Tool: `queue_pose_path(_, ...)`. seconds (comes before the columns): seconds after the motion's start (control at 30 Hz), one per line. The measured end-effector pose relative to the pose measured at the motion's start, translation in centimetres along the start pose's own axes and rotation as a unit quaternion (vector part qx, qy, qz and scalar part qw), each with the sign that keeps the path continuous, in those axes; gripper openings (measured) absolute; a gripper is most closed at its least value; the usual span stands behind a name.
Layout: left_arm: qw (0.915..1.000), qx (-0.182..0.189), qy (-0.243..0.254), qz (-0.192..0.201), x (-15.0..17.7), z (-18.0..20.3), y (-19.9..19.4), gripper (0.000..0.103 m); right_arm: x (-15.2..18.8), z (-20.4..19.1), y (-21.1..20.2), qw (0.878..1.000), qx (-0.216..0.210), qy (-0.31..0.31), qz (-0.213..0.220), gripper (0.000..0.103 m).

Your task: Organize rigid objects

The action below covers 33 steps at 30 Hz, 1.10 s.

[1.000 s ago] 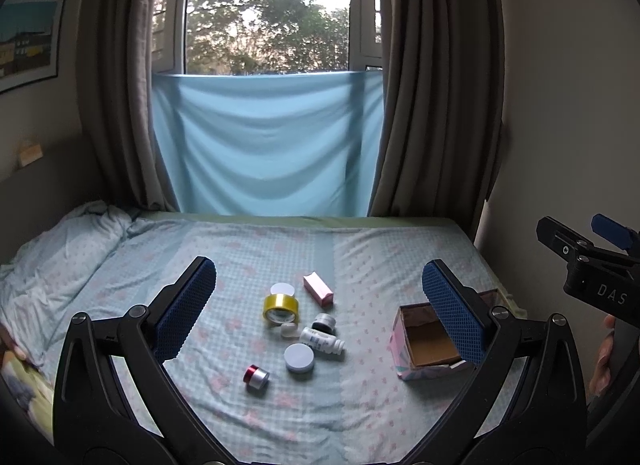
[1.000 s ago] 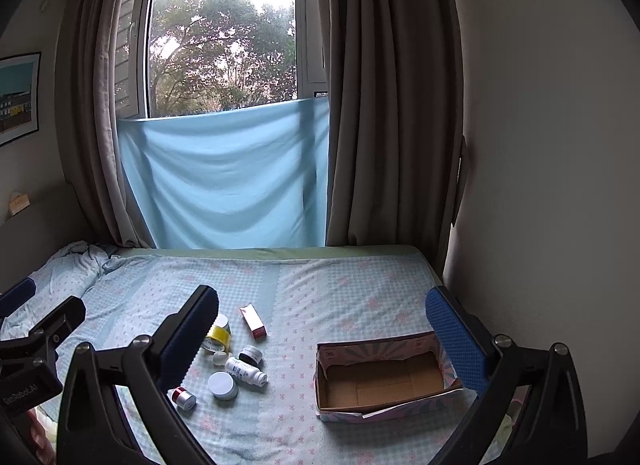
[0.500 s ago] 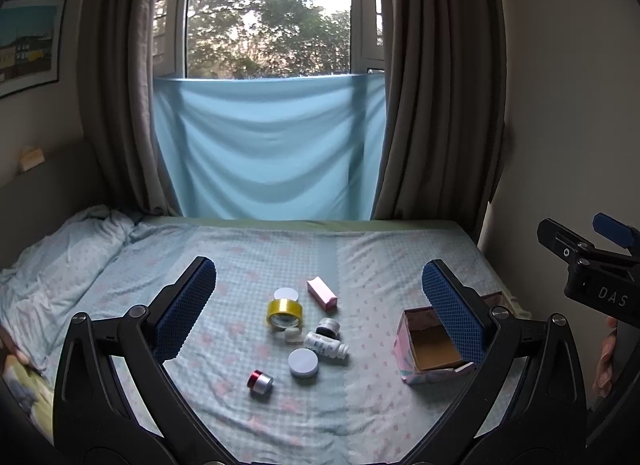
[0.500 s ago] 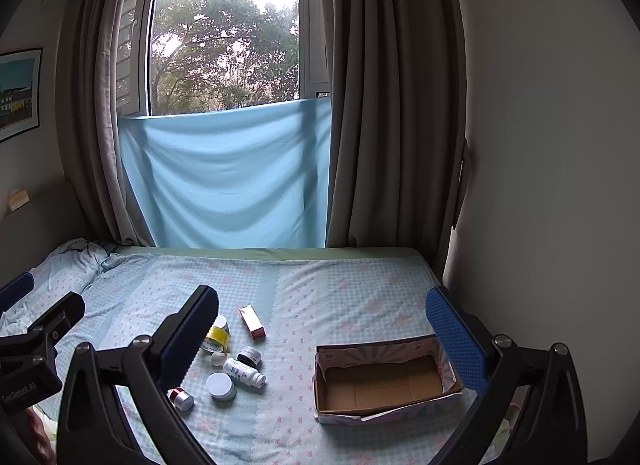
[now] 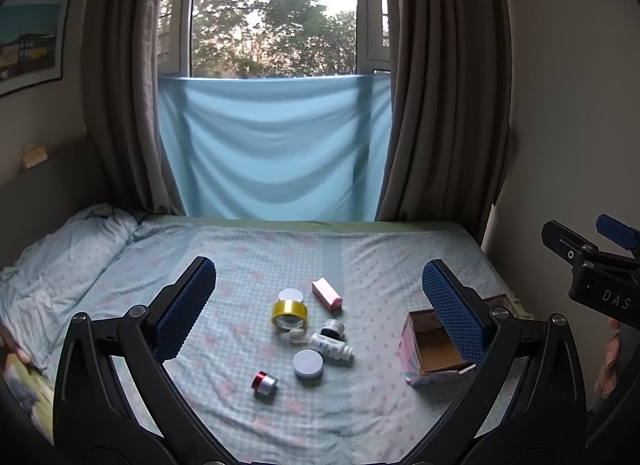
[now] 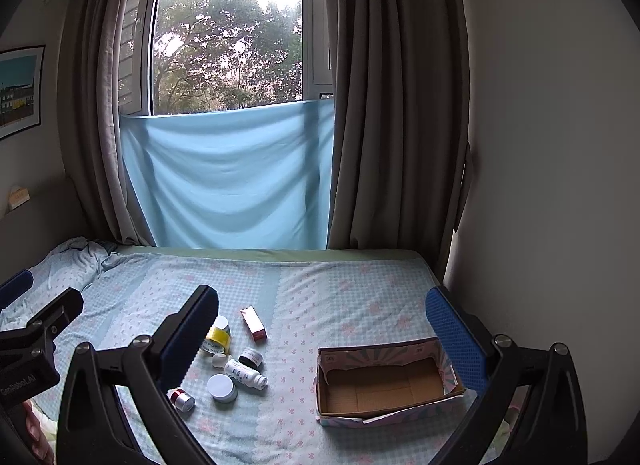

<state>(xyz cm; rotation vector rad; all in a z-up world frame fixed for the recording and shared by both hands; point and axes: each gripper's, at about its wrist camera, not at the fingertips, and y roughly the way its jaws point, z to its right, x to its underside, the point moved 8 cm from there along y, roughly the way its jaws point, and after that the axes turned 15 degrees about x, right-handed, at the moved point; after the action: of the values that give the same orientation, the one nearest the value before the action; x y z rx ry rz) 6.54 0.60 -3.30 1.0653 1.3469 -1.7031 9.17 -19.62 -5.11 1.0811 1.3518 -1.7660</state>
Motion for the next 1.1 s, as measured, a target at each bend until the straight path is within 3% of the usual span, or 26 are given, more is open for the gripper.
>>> queue_pose_path(0.37,0.9999,-0.002,-0.011,-0.006,0.2,-0.8,-0.3,0.102,-0.3,-0.6,0.3,1.0,-0.003,-0.013,0.001,0.103)
queue_pose_path(0.47,0.9993,-0.014,-0.022,-0.025,1.0,-2.6,0.4,0.102,0.0,-1.4,0.9,1.0,-0.013,-0.025,-0.006,0.103)
queue_pose_path(0.6,0.9949,-0.032,-0.049,-0.082,4.0,-6.4,2.7,0.102,1.5,-3.6,2.7,0.998,-0.032,-0.048,-0.024,0.103)
queue_pose_path(0.83,0.9759,-0.032,-0.076,-0.202,12.3,-13.7,7.5,0.102,6.8,-9.5,7.6,0.987,-0.068,-0.061,-0.132,0.103)
queue_pose_path(1.1,0.9445,0.022,-0.096,-0.313,21.1,-19.1,14.5,0.102,13.3,-16.0,13.5,0.967,-0.055,-0.055,-0.244,0.103)
